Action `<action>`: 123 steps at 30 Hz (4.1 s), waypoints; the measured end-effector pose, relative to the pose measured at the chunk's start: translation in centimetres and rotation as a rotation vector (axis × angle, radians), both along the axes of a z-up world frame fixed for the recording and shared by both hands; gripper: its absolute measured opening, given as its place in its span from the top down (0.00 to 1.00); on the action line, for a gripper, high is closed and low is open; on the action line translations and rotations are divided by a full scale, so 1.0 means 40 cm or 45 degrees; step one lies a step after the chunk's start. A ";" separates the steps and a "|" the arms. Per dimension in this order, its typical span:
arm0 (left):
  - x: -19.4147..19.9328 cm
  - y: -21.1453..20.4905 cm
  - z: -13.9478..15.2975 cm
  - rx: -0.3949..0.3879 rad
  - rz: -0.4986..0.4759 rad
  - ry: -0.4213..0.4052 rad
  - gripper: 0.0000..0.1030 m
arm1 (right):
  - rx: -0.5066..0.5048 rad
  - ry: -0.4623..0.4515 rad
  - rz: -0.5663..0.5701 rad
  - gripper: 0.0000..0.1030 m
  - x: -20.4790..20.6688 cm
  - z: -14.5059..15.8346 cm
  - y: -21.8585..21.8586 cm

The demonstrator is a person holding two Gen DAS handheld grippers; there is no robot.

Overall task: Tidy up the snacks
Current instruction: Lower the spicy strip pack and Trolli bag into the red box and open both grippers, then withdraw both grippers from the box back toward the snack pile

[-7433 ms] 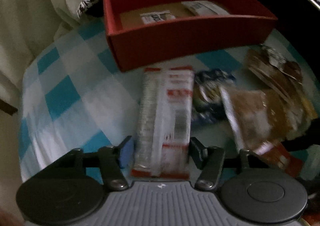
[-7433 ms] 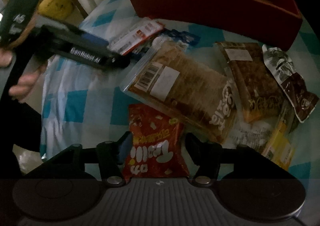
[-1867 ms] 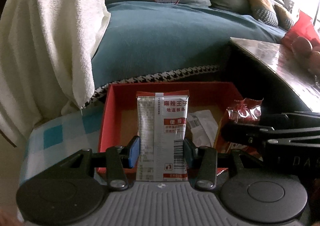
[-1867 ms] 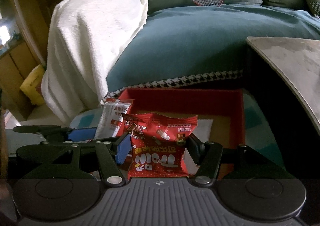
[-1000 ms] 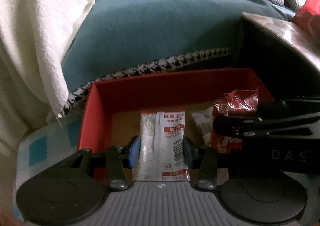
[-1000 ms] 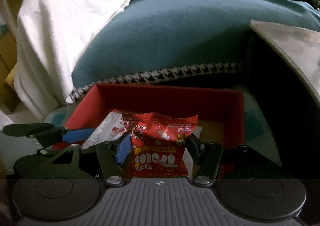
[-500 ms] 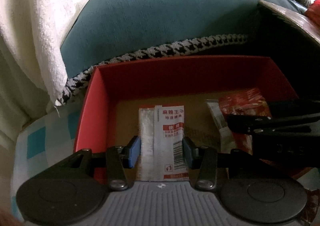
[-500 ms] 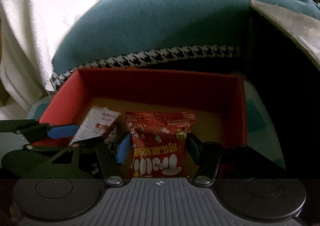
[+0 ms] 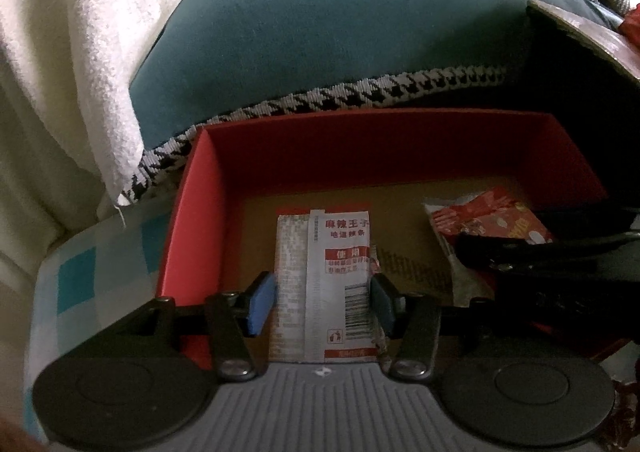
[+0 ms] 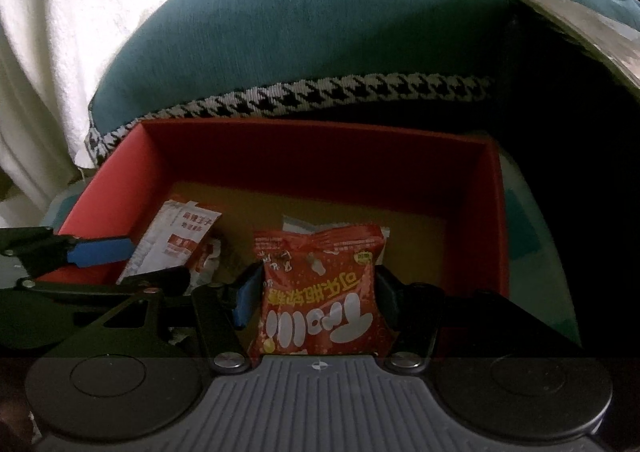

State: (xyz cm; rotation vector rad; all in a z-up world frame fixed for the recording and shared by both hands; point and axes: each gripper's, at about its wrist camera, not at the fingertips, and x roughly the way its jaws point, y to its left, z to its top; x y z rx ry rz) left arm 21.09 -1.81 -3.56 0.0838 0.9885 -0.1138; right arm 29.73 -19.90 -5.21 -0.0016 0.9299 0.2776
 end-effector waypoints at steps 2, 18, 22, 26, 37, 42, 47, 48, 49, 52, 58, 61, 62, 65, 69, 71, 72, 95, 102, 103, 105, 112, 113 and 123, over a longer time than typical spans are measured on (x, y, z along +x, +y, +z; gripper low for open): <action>-0.001 0.002 0.000 -0.001 -0.001 -0.004 0.55 | -0.011 -0.002 0.003 0.36 0.008 -0.002 0.003; 0.020 -0.004 -0.007 -0.007 0.011 -0.005 0.44 | -0.019 -0.016 0.043 0.23 0.046 -0.025 0.021; 0.012 0.008 0.003 -0.054 0.028 0.027 0.44 | -0.009 -0.023 0.033 0.23 0.030 -0.022 0.013; -0.009 0.009 0.032 -0.073 0.020 0.007 0.42 | 0.006 -0.030 0.021 0.22 0.014 0.011 0.004; -0.089 0.016 0.100 -0.158 0.010 -0.016 0.39 | 0.069 -0.046 -0.041 0.16 -0.066 0.093 -0.038; -0.136 0.017 0.116 -0.174 -0.011 -0.018 0.39 | 0.083 -0.042 -0.068 0.14 -0.124 0.111 -0.056; -0.186 0.014 0.131 -0.183 -0.037 -0.021 0.38 | 0.158 -0.022 -0.110 0.08 -0.187 0.127 -0.086; -0.195 0.015 0.132 -0.185 -0.041 -0.020 0.38 | 0.170 -0.023 -0.111 0.08 -0.199 0.129 -0.089; -0.204 0.015 0.134 -0.185 -0.046 -0.020 0.38 | 0.178 -0.025 -0.110 0.08 -0.211 0.131 -0.091; -0.229 0.016 0.135 -0.180 -0.057 -0.019 0.38 | 0.195 -0.024 -0.102 0.08 -0.246 0.133 -0.088; -0.274 0.026 0.135 -0.184 -0.068 -0.011 0.38 | 0.200 -0.008 -0.100 0.05 -0.301 0.125 -0.081; -0.297 0.031 0.136 -0.182 -0.076 -0.006 0.38 | 0.193 0.006 -0.113 0.04 -0.325 0.118 -0.084; -0.303 0.032 0.136 -0.183 -0.076 -0.004 0.38 | 0.196 0.010 -0.119 0.04 -0.332 0.117 -0.087; -0.324 0.041 0.132 -0.196 -0.071 0.008 0.37 | 0.212 0.016 -0.138 0.02 -0.358 0.117 -0.097; -0.351 0.046 0.117 -0.186 -0.078 0.033 0.37 | 0.246 0.041 -0.160 0.00 -0.387 0.114 -0.110; -0.361 0.048 0.110 -0.190 -0.081 0.047 0.37 | 0.257 0.055 -0.176 0.00 -0.399 0.111 -0.118; -0.366 0.049 0.105 -0.195 -0.082 0.058 0.37 | 0.270 0.063 -0.184 0.00 -0.403 0.109 -0.124; -0.403 -0.157 0.092 0.004 -0.793 0.024 0.32 | 0.563 0.111 -0.221 0.00 -0.440 0.123 -0.219; -0.443 -0.171 0.042 0.080 -0.906 0.150 0.32 | 0.585 0.151 -0.224 0.00 -0.434 0.115 -0.233; -0.459 -0.164 0.041 0.088 -0.910 0.166 0.32 | 0.587 0.150 -0.220 0.00 -0.434 0.116 -0.232; -0.489 -0.139 0.041 0.052 -0.909 0.232 0.32 | 0.590 0.147 -0.205 0.00 -0.435 0.120 -0.226; -0.574 -0.125 0.070 0.186 -0.957 0.129 0.32 | 0.583 0.160 -0.170 0.00 -0.441 0.123 -0.200; -0.571 -0.138 0.080 0.230 -0.993 0.069 0.32 | 0.588 0.159 -0.168 0.00 -0.442 0.124 -0.199; -0.500 -0.270 0.015 0.497 -1.430 0.129 0.26 | 0.604 0.189 -0.171 0.00 -0.445 0.113 -0.209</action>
